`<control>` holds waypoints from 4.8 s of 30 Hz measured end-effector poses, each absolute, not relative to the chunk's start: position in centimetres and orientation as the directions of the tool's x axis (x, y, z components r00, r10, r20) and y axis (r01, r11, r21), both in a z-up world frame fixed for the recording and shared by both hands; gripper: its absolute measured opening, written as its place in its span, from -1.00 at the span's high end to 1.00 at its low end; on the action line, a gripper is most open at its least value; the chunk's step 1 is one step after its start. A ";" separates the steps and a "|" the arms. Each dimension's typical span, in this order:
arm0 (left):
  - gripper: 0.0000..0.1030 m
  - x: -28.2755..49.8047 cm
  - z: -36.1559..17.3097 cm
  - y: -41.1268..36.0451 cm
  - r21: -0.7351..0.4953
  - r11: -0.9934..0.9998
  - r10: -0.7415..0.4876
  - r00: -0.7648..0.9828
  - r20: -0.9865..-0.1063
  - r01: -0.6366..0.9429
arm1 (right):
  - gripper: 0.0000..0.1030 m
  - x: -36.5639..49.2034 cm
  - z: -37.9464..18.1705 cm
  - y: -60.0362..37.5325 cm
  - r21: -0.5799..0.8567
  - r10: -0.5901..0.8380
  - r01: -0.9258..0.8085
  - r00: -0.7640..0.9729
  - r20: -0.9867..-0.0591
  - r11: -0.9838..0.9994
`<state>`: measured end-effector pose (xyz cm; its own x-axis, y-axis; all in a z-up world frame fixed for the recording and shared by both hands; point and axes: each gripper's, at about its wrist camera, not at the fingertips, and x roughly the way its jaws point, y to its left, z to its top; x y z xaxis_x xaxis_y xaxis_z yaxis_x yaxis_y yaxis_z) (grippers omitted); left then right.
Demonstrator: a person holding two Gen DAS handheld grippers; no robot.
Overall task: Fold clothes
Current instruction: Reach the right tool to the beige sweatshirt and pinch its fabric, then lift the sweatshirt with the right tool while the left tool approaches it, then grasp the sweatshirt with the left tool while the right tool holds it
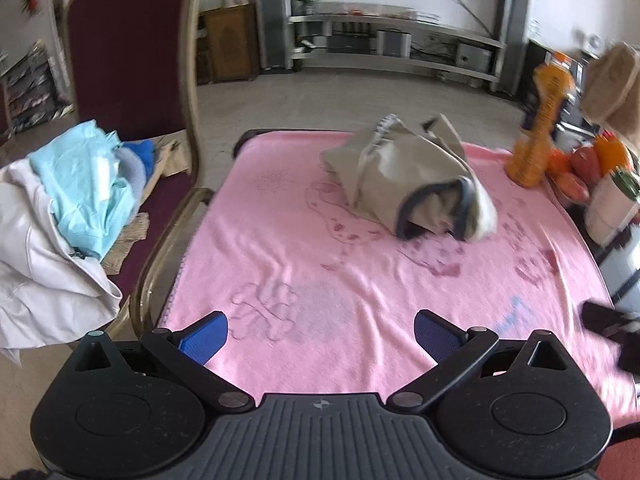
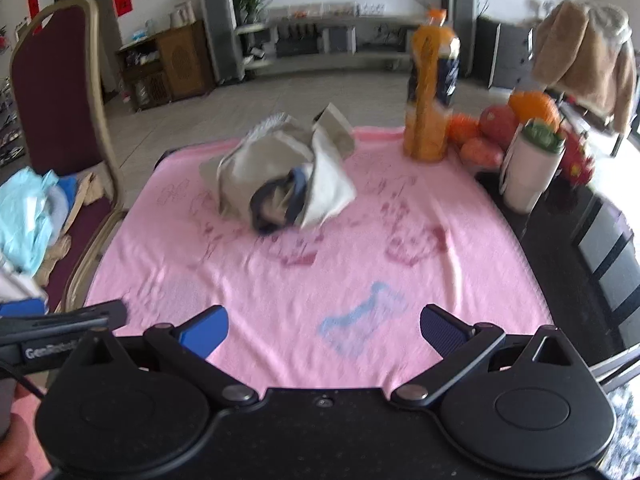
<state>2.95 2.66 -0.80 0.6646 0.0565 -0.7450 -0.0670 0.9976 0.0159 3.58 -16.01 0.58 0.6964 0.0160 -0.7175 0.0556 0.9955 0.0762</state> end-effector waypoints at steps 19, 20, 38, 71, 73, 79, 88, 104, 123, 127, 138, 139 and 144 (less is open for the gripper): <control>-0.70 14.3 -5.2 4.3 -0.051 0.999 -0.027 0.676 -0.736 -0.016 | 0.18 17.7 -3.3 -20.2 0.294 0.107 0.154 0.698 -0.708 0.943; -0.70 14.7 -5.7 4.5 -0.056 0.998 -0.031 0.677 -0.736 -0.015 | 0.34 18.4 -3.6 -20.2 0.296 0.111 0.152 0.695 -0.711 0.943; -0.30 17.6 -9.0 7.1 -0.147 0.984 -0.043 0.669 -0.742 -0.100 | 0.43 31.0 -8.0 -17.3 0.196 0.069 0.131 0.639 -0.766 0.972; -0.34 10.2 -6.8 10.7 -0.279 0.960 -0.189 0.733 -0.654 -0.001 | 0.94 10.1 7.0 -29.1 0.609 0.193 0.186 0.843 -0.502 0.771; -0.33 10.0 -7.8 10.0 -0.268 0.963 -0.197 0.706 -0.680 0.011 | 0.94 9.7 2.6 -32.3 0.604 0.165 0.284 0.799 -0.579 0.744; -0.20 10.6 -9.7 3.9 -0.171 0.980 -0.194 0.643 -0.741 0.099 | 0.93 9.5 -10.1 -40.0 0.616 0.168 0.491 0.683 -0.711 0.616; 0.22 16.0 -10.6 -5.1 -0.184 0.980 -0.194 0.599 -0.777 0.078 | 0.87 10.4 -13.5 -40.2 0.659 0.245 0.458 0.678 -0.693 0.597; 0.07 20.1 -13.1 -9.2 0.052 0.993 0.103 0.592 -0.799 -0.102 | 0.85 9.8 -13.6 -40.2 0.687 0.303 0.411 0.678 -0.670 0.599; 0.55 21.3 -14.2 -11.2 0.166 0.976 0.216 0.554 -0.804 -0.140 | 0.85 9.7 -13.8 -40.4 0.686 0.290 0.427 0.680 -0.673 0.590; 0.90 20.8 -13.2 -10.6 0.162 0.973 0.226 0.565 -0.793 -0.162 | 0.85 9.8 -14.0 -40.5 0.680 0.282 0.432 0.679 -0.678 0.593; 0.92 15.3 -5.3 -0.3 -0.060 0.982 0.078 0.678 -0.731 -0.178 | 0.91 9.4 -14.5 -41.3 0.673 0.251 0.467 0.683 -0.687 0.573; 0.92 14.5 -4.7 1.1 -0.086 0.979 0.065 0.679 -0.731 -0.186 | 0.91 9.4 -14.5 -41.1 0.680 0.263 0.458 0.683 -0.681 0.572; 0.92 10.5 -4.6 6.5 -0.182 0.960 0.008 0.668 -0.744 -0.215 | 0.91 9.4 -14.7 -39.9 0.719 0.348 0.415 0.669 -0.656 0.558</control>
